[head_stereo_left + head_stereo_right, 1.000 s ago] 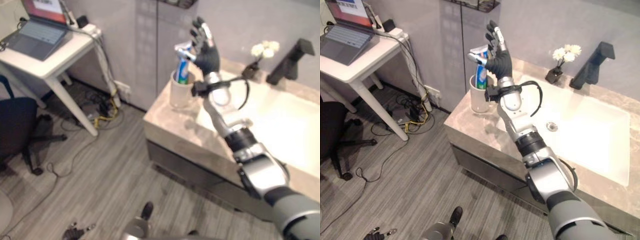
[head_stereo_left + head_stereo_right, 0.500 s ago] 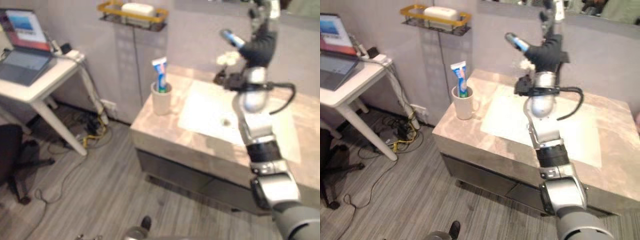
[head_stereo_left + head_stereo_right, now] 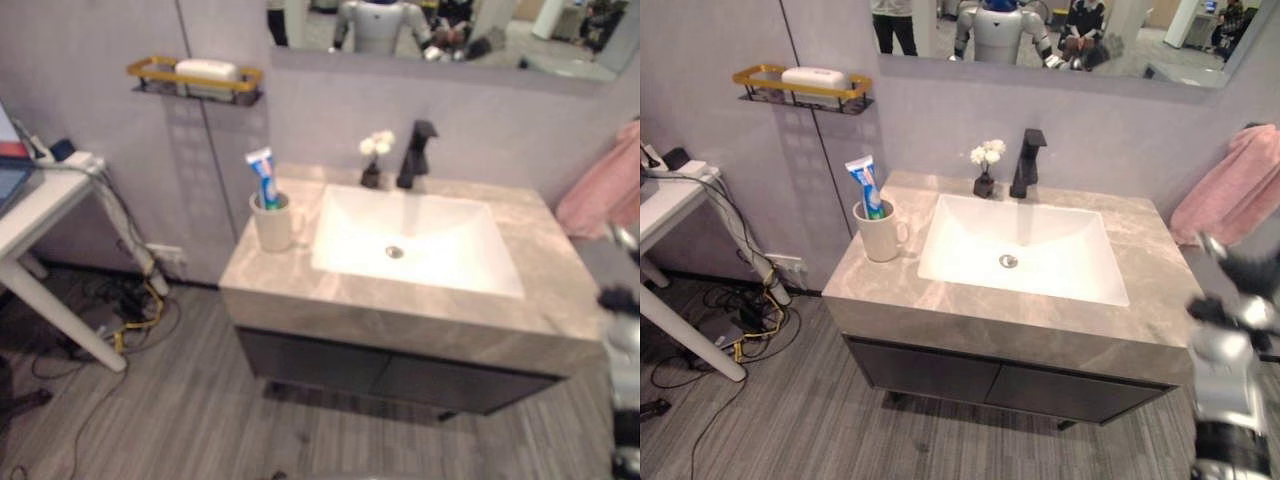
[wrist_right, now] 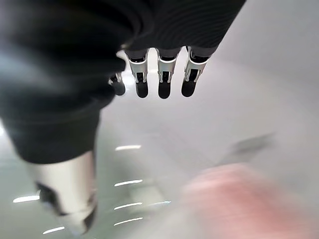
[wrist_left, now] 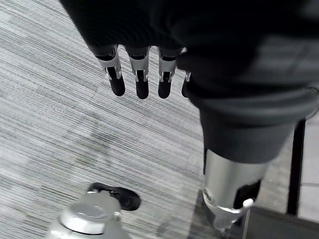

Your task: Put brush and paste in cup on sink, flatten towel.

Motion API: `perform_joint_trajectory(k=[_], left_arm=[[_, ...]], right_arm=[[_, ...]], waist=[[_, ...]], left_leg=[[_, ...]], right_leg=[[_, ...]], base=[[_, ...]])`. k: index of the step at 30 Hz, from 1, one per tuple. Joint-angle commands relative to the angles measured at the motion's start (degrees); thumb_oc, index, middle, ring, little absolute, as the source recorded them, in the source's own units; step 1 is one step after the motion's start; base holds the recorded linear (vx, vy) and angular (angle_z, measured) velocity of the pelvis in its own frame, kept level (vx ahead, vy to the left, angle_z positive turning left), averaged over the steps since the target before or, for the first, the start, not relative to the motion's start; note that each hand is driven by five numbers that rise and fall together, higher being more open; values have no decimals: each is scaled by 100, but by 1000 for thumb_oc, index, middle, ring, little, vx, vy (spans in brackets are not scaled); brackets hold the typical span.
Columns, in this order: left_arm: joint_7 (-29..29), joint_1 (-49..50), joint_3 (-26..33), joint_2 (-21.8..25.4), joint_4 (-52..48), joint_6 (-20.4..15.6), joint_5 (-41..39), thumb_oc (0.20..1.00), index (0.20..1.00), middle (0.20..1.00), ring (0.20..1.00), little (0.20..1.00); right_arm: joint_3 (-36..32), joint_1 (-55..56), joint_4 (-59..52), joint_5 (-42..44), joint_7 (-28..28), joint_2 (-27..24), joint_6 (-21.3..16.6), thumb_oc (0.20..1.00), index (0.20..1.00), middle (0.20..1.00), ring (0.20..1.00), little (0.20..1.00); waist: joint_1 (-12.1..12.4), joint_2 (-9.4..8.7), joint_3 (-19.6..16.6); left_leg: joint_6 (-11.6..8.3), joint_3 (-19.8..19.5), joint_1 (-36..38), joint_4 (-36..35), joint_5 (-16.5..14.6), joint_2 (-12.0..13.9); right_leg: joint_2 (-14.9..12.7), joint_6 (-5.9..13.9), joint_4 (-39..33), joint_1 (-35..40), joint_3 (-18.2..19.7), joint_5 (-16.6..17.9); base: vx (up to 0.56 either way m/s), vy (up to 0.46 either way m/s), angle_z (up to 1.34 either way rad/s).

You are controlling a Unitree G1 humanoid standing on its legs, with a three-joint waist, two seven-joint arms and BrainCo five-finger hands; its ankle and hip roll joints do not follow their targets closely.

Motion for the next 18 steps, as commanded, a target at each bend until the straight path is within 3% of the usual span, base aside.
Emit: perform_joint_trajectory(k=[1, 4, 5, 6, 8, 9, 10, 13, 15, 16, 18], left_arm=[[104, -165, -31, 138, 383, -77, 81, 1000, 1000, 1000, 1000, 1000], [129, -228, -121, 182, 275, -125, -18, 1000, 1000, 1000, 1000, 1000], [129, -229, -120, 180, 275, -125, -18, 1000, 1000, 1000, 1000, 1000], [147, -260, -176, 176, 113, -205, -266, 1000, 1000, 1000, 1000, 1000], [135, -290, -249, 178, -147, -303, -459, 1000, 1000, 1000, 1000, 1000], [103, -296, -322, 199, -227, -320, -472, 1000, 1000, 1000, 1000, 1000], [59, -400, -447, 263, -405, -422, -701, 1000, 1000, 1000, 1000, 1000], [-15, -445, -453, 257, -537, -387, -707, 1000, 1000, 1000, 1000, 1000], [-70, -498, -504, 280, -620, -376, -806, 1000, 1000, 1000, 1000, 1000], [-137, -450, -501, 268, -770, -364, -798, 1000, 1000, 1000, 1000, 1000], [-286, -327, -578, 277, -1027, -316, -727, 1000, 1000, 1000, 1000, 1000]], right_arm=[[-327, -146, 448, 865, -494, 129, -223, 1000, 1000, 1000, 1000, 1000], [-163, 48, 1935, 1770, -199, 342, -289, 1000, 1000, 1000, 1000, 1000], [-159, 41, 1947, 1775, -197, 335, -296, 1000, 1000, 1000, 1000, 1000], [164, -89, 3047, 2587, 323, 484, -300, 1000, 1000, 1000, 1000, 1000], [748, -141, 3940, 2665, 938, 631, -44, 1000, 1000, 1000, 1000, 1000], [898, -191, 4410, 2863, 1227, 681, 0, 1000, 1000, 1000, 1000, 1000], [1386, -247, 5166, 2967, 1742, 936, 172, 1000, 1000, 1000, 1000, 1000], [1746, -270, 5572, 2710, 2036, 1119, 415, 1000, 1000, 1000, 1000, 1000], [2325, -198, 5898, 2226, 2418, 1437, 590, 1000, 1000, 1000, 1000, 1000], [2734, -80, 5867, 1868, 2940, 1610, 661, 1000, 1000, 1000, 1000, 1000], [3035, 25, 5609, 1527, 3036, 1646, 611, 1000, 1000, 1000, 1000, 1000]], waist=[[-19, 115, -6], [-111, 127, 91], [-109, 128, 87], [-147, 174, 263], [-64, 226, 482], [-61, 207, 543], [-75, 140, 697], [-14, 97, 662], [-80, 68, 702], [-86, 64, 684], [-161, 67, 664]], left_leg=[[405, -396, -37, 400, -767, -22], [474, -341, -66, 540, -835, -70], [475, -337, -72, 540, -833, -72], [538, -238, -78, 595, -848, -97], [538, -46, -136, 699, -879, -26], [508, 35, -193, 761, -884, 0], [429, 90, -385, 848, -834, 60], [365, 114, -443, 852, -824, 93], [224, 61, -462, 794, -700, 258], [154, 22, -458, 756, -645, 325], [49, -26, -456, 703, -543, 428]], right_leg=[[-191, 186, 337, 548, -145, -534], [-263, 174, 793, 292, 58, -587], [-266, 175, 799, 280, 63, -588], [-331, 228, 1186, -24, 288, -403], [-355, 247, 1724, -467, 229, -544], [-270, 247, 1678, -530, 230, -553], [137, 92, 1239, -641, 529, -641], [123, 57, 1021, -587, 318, -633], [341, -74, 879, -527, 329, -692], [366, -83, 791, -493, 187, -686], [439, -152, 712, -416, 71, -728]], base=[[-28, 74, -10], [-53, 83, -9], [-128, 115, -9], [-163, 93, -31], [-176, 41, -59], [-163, -180, -84], [-122, -182, -78], [23, -171, -32], [106, -306, -12], [115, -291, 21], [128, -251, 33]])
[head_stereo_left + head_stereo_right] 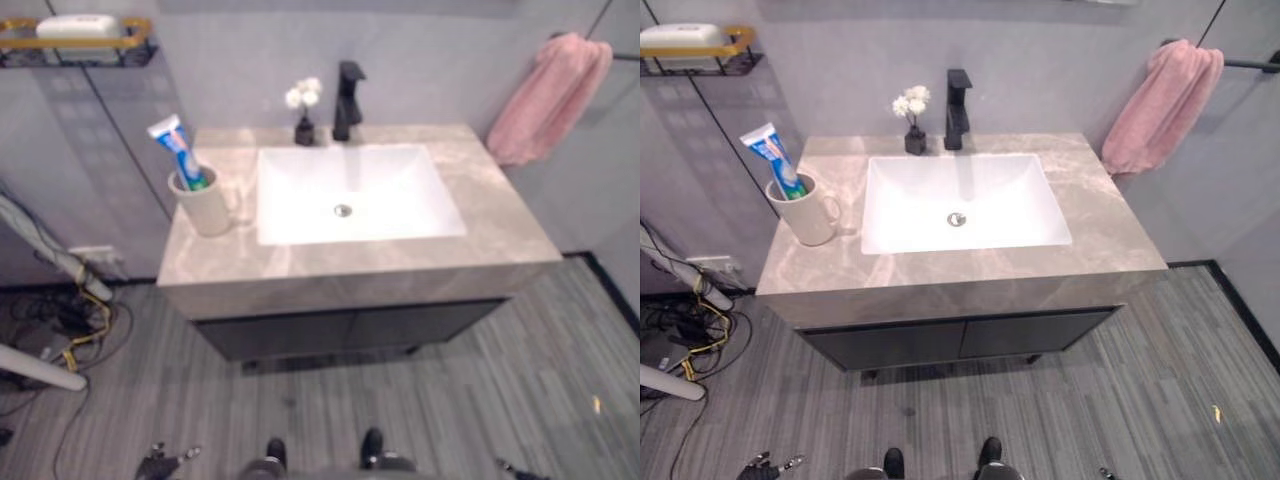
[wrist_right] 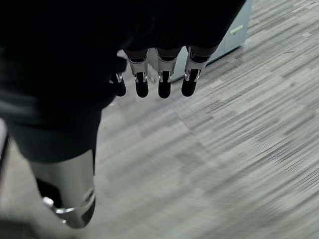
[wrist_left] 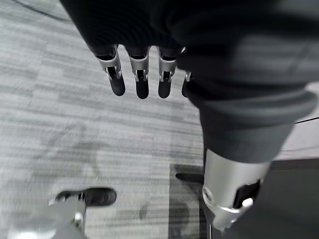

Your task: Put brush and paste in cup on sink, flatten towel.

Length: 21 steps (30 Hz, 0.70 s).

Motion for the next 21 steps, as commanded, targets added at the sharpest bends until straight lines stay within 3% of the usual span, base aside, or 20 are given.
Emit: perform_joint_trajectory(k=[1, 6, 8, 11, 13, 14, 16, 18, 21], left_arm=[[-270, 92, -47, -18, -328, -39, -74, 1000, 1000, 1000, 1000, 1000], [-549, 437, -217, 107, -1391, -46, -97, 1000, 1000, 1000, 1000, 1000], [-783, 770, -305, 266, -2183, -54, -64, 1000, 1000, 1000, 1000, 1000], [-776, 760, -343, 282, -2192, -49, -66, 1000, 1000, 1000, 1000, 1000], [-740, 706, -358, 285, -2147, -53, -35, 1000, 1000, 1000, 1000, 1000], [-736, 734, -364, 292, -2336, -48, -4, 1000, 1000, 1000, 1000, 1000], [-721, 732, -362, 338, -2444, -86, -14, 1000, 1000, 1000, 1000, 1000], [-711, 699, -422, 456, -2533, -123, 90, 1000, 1000, 1000, 1000, 1000], [-1007, 1048, -345, 613, -3205, -155, -16, 1000, 1000, 1000, 1000, 1000]], right_arm=[[71, -309, -301, -684, 499, -294, -79, 1000, 1000, 1000, 1000, 1000], [708, -290, -811, -1162, 810, -404, -150, 1000, 1000, 1000, 1000, 1000], [704, -452, -782, -1228, 815, -608, -122, 1000, 1000, 1000, 1000, 1000], [672, -613, -742, -1228, 795, -746, -118, 1000, 1000, 1000, 1000, 1000], [650, -685, -681, -1264, 770, -845, -95, 1000, 1000, 1000, 1000, 1000], [585, -706, -636, -1334, 734, -996, -63, 1000, 1000, 1000, 1000, 1000], [476, -709, -635, -1265, 697, -1087, -65, 1000, 1000, 1000, 1000, 1000], [436, -683, -633, -1200, 699, -1115, -90, 1000, 1000, 1000, 1000, 1000], [418, -586, -599, -1283, 853, -1081, -81, 1000, 1000, 1000, 1000, 1000]], waist=[[-38, 116, -2], [-73, 125, 91], [68, 164, 219], [140, 197, 307], [148, 212, 342], [95, 212, 320], [55, 227, 250], [94, 268, 258], [130, 322, 28]], left_leg=[[143, -577, 0, 253, -300, 32], [-60, -594, -216, 604, -161, 218], [-184, -776, -578, 1458, -16, 225], [-188, -1030, -781, 1937, -16, 117], [-176, -1108, -808, 1802, 45, 63], [-144, -1032, -890, 1249, 50, 35], [-108, -971, -936, 230, 432, 90], [-105, -1119, -926, -42, 606, 68], [-29, -1078, -591, -323, 451, 23]], right_leg=[[204, 220, -659, 785, -202, -180], [397, 33, -869, 908, -312, -253], [534, -79, -1053, 1048, -280, -277], [567, -110, -1092, 1103, -218, -293], [559, -120, -1119, 1132, -252, -308], [502, -90, -1163, 1128, -388, -309], [481, -35, -1124, 1051, -469, -275], [474, 4, -1037, 1022, -424, -294], [389, 109, -1000, 1065, -338, -290]], base=[[99, -262, 38], [68, -233, 24], [29, -213, 17], [3, -78, -3], [-5, 6, -14], [-4, 65, -2], [-1, 109, 19], [37, 143, 34], [164, 235, -28]])
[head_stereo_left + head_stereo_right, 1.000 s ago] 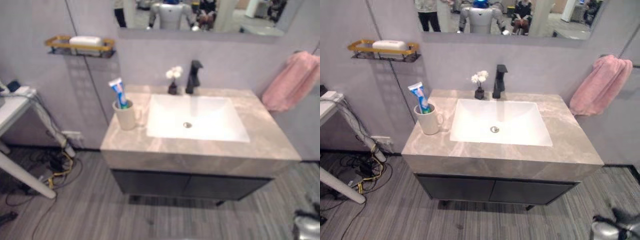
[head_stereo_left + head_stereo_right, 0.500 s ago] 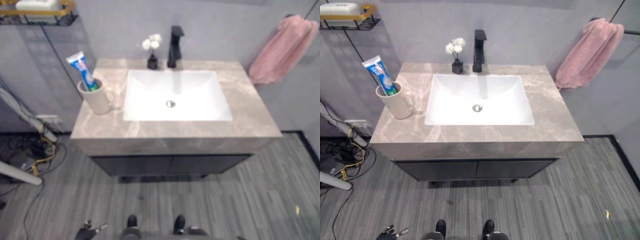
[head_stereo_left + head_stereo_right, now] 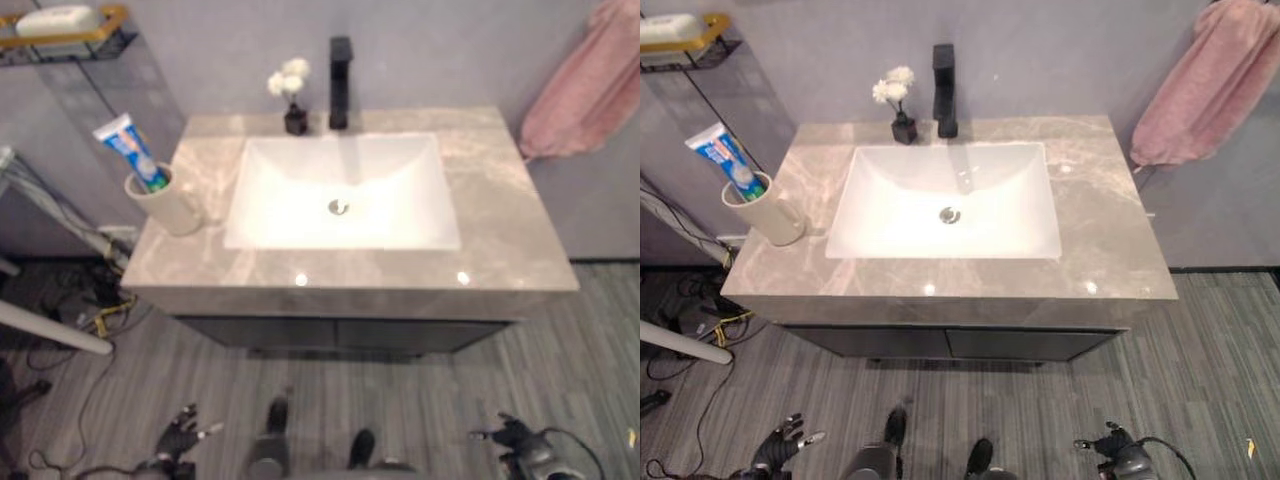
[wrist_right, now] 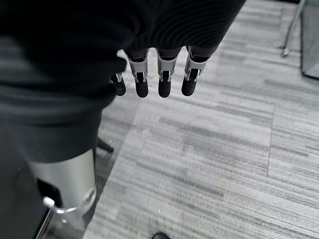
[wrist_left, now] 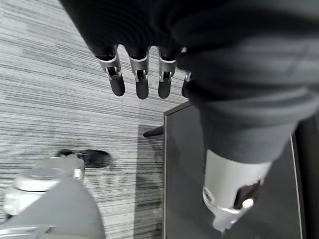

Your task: Put brush and paste in cup on sink, flatten towel.

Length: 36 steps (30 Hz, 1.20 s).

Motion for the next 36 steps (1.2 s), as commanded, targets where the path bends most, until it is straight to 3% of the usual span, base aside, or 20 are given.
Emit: perform_joint_trajectory(k=[1, 2, 3, 4, 5, 6, 12, 13, 16, 18, 20, 22, 24, 30, 36], left_arm=[[-312, 262, 45, 525, -602, -299, -88, 1000, 1000, 1000, 1000, 1000], [-314, 269, 47, 529, -609, -295, -89, 1000, 1000, 1000, 1000, 1000], [-600, 569, 110, 808, -1117, -300, -346, 944, 944, 944, 944, 944], [-752, 699, 116, 947, -1261, -297, -430, 733, 733, 733, 733, 733], [-950, 897, 73, 1185, -1571, -281, -512, 373, 373, 373, 373, 373], [-1119, 1038, 71, 1385, -1693, -286, -587, 200, 200, 200, 200, 200], [-1877, 1868, 232, 2614, -3377, -217, -994, 200, 200, 200, 200, 200], [-2218, 2232, 435, 3161, -4013, -101, -1306, 200, 200, 200, 200, 200], [-2380, 2575, 749, 3529, -4579, -97, -1348, 200, 200, 200, 200, 200], [-2599, 3048, 1310, 3764, -5441, -33, -1884, 200, 200, 200, 200, 200], [-2615, 3231, 1814, 3702, -5926, -111, -2370, 200, 200, 200, 200, 200], [-2544, 3198, 1946, 3633, -5938, -134, -2520, 200, 200, 200, 200, 200], [-2278, 2992, 2321, 3284, -6014, -260, -2765, 200, 200, 200, 200, 200], [-1547, 2436, 2737, 2820, -5755, -531, -2281, 200, 200, 200, 200, 200], [-1240, 2038, 2818, 2371, -5405, -713, -1991, 200, 200, 200, 200, 200]], right_arm=[[49, 195, 109, -141, 74, -35, 0, 1000, 1000, 1000, 1000, 1000], [50, 199, 108, -141, 74, -33, 1, 1000, 1000, 1000, 1000, 1000], [40, 255, 65, -145, 176, 31, 12, 1000, 1000, 1000, 1000, 1000], [43, 299, 66, -141, 237, 83, 9, 1000, 1000, 1000, 1000, 1000], [62, 321, 53, -149, 294, 136, 18, 1000, 1000, 1000, 1000, 1000], [115, 323, 47, -175, 347, 206, 24, 1000, 1000, 1000, 1000, 1000], [410, 379, -7, -355, 540, 452, -23, 1000, 1000, 1000, 1000, 1000], [484, 386, 8, -442, 574, 450, -20, 1000, 1000, 1000, 1000, 1000], [511, 416, -48, -443, 594, 461, -45, 1000, 1000, 1000, 1000, 1000], [237, 492, 55, -13, 607, 548, -59, 1000, 1000, 1000, 1000, 1000], [118, 655, -2, 210, 668, 643, -118, 1000, 1000, 1000, 1000, 1000], [146, 700, -5, 221, 683, 674, -142, 1000, 1000, 1000, 1000, 1000], [166, 890, -110, 200, 712, 709, -153, 1000, 1000, 1000, 1000, 1000], [-169, 1039, -251, 509, 642, 741, -108, 1000, 1000, 1000, 1000, 1000], [-239, 1170, -254, 494, 624, 823, -77, 1000, 1000, 1000, 1000, 1000]], waist=[[84, -45, -342], [91, -49, -343], [136, -70, -424], [158, -76, -443], [175, -78, -456], [199, -94, -484], [309, -130, -537], [332, -96, -517], [328, -101, -517], [361, -102, -528], [392, -120, -531], [400, -146, -527], [448, -205, -511], [480, -258, -474], [514, -332, -439]], left_leg=[[281, 116, 172, 110, -31, -214], [283, 124, 181, 104, -31, -215], [353, 210, 318, 95, -129, -286], [385, 268, 382, 91, -174, -312], [416, 317, 427, 91, -219, -335], [441, 366, 460, 91, -248, -349], [471, 412, 530, 91, -314, -383], [458, 403, 508, 91, -294, -377], [440, 396, 484, 91, -279, -365], [416, 350, 433, 91, -242, -356], [394, 304, 394, 91, -213, -346], [379, 277, 370, 91, -194, -340], [356, 194, 320, 91, -163, -339], [347, 141, 224, 91, -165, -353], [369, 132, 162, 91, -210, -377]], right_leg=[[-456, 684, 283, 47, 109, -377], [-458, 686, 281, 50, 116, -377], [-543, 761, 288, 92, 211, -322], [-580, 791, 290, 120, 257, -305], [-619, 825, 279, 143, 297, -285], [-651, 856, 276, 148, 333, -264], [-702, 956, 163, 204, 367, -188], [-694, 975, 130, 206, 344, -156], [-686, 977, 109, 196, 327, -142], [-654, 983, 27, 201, 287, -112], [-630, 975, 2, 196, 243, -116], [-621, 966, 2, 186, 207, -119], [-599, 951, -13, 179, 135, -120], [-605, 977, -14, 118, 68, -95], [-657, 1016, -14, 54, 38, -59]], base=[[61, 76, -36], [148, 206, -13], [129, 192, -2], [159, 249, -9], [98, 165, -38], [79, 129, -40], [50, 52, -10], [0, 0, 0], [9, -6, 4], [21, -26, 7], [17, -26, 10], [7, -40, 19], [19, -57, 15], [16, -2, 7], [20, 35, 2]])
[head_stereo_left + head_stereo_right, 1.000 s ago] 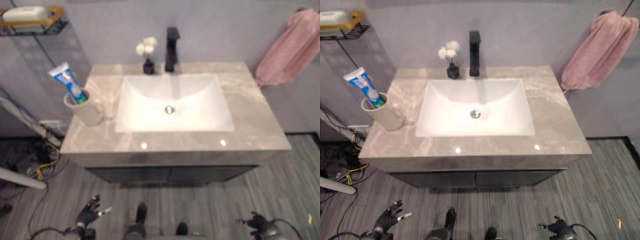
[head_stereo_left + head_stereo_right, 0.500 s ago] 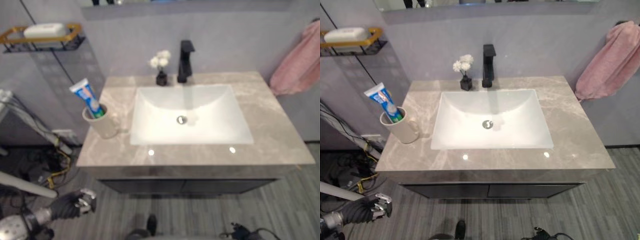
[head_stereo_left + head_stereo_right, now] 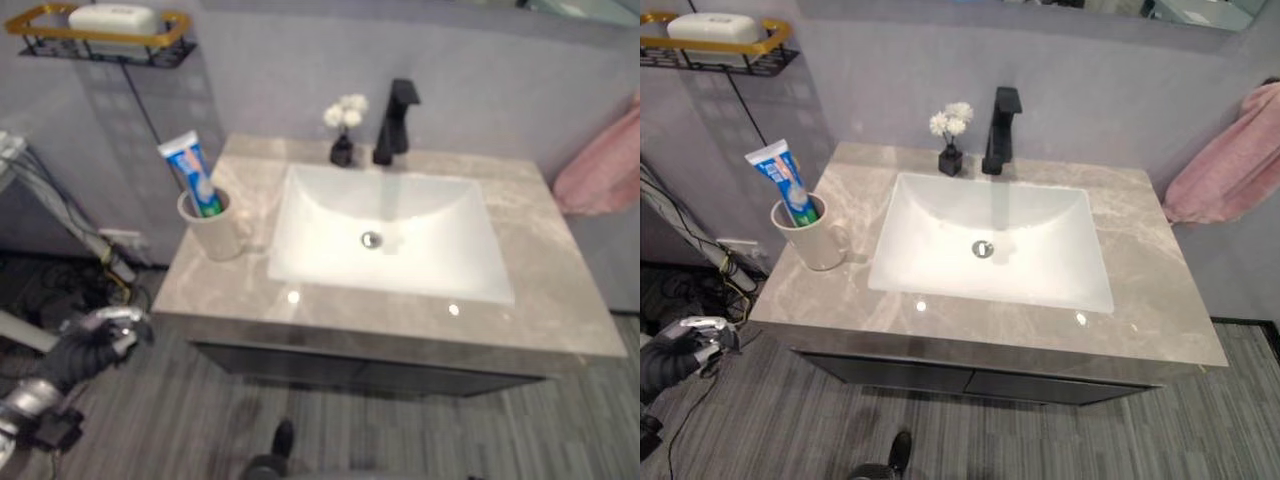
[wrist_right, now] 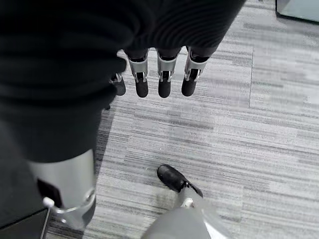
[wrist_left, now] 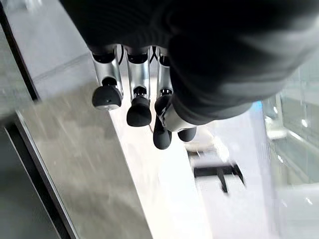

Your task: Put brush and paste in cup on sink, flatten towel.

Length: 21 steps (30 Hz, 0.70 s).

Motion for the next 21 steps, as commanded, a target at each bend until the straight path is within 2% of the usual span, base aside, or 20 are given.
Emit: perform_joint_trajectory(k=[1, 2, 5, 9, 18, 21], left_arm=[[297, -458, 240, -220, -48, -514, 10, 200, 200, 200, 200, 200], [301, -644, 26, -376, 108, -487, -70, 200, 200, 200, 200, 200], [358, -676, -81, -193, -58, -505, 502, 200, 200, 200, 200, 200], [360, -1017, -389, -266, -4, -543, 412, 200, 200, 200, 200, 200], [533, -1308, -524, -445, 275, -552, 363, 200, 200, 200, 200, 200], [549, -1399, -619, -297, 335, -553, 607, 200, 200, 200, 200, 200]], right_arm=[[230, -153, -103, 192, -65, -34, -20, 1000, 1000, 1000, 1000, 1000], [256, -123, -125, 179, -62, -4, -15, 1000, 1000, 1000, 1000, 1000], [205, -135, -165, 204, -75, -9, 5, 1000, 1000, 1000, 1000, 1000], [269, -244, -262, 318, -120, 70, -15, 1000, 1000, 1000, 1000, 1000], [369, -252, -300, 272, -94, 156, 14, 1000, 1000, 1000, 1000, 1000], [360, -288, -241, 238, -114, 124, 38, 1000, 1000, 1000, 1000, 1000]], waist=[[15, -94, 168], [3, -108, 173], [-21, -121, 161], [-77, -158, 143], [-152, -193, 135], [-192, -178, 154]], left_leg=[[61, -1, -2, 69, -358, 249], [69, 1, -4, 69, -373, 239], [96, 3, -16, 69, -398, 208], [120, 56, -4, 69, -450, 194], [174, 143, 1, 69, -514, 155], [210, 202, -49, 69, -540, 114]], right_leg=[[-130, 197, 12, 13, -75, 126], [-143, 203, 12, 9, -78, 128], [-168, 221, 12, -11, -74, 142], [-196, 241, 12, -44, -44, 180], [-253, 271, 12, -98, 41, 230], [-301, 320, 12, -210, 118, 295]], base=[[16, 50, 2], [18, 51, 2], [20, 58, 0], [22, 54, -3], [31, 44, -4], [58, 81, -15]])
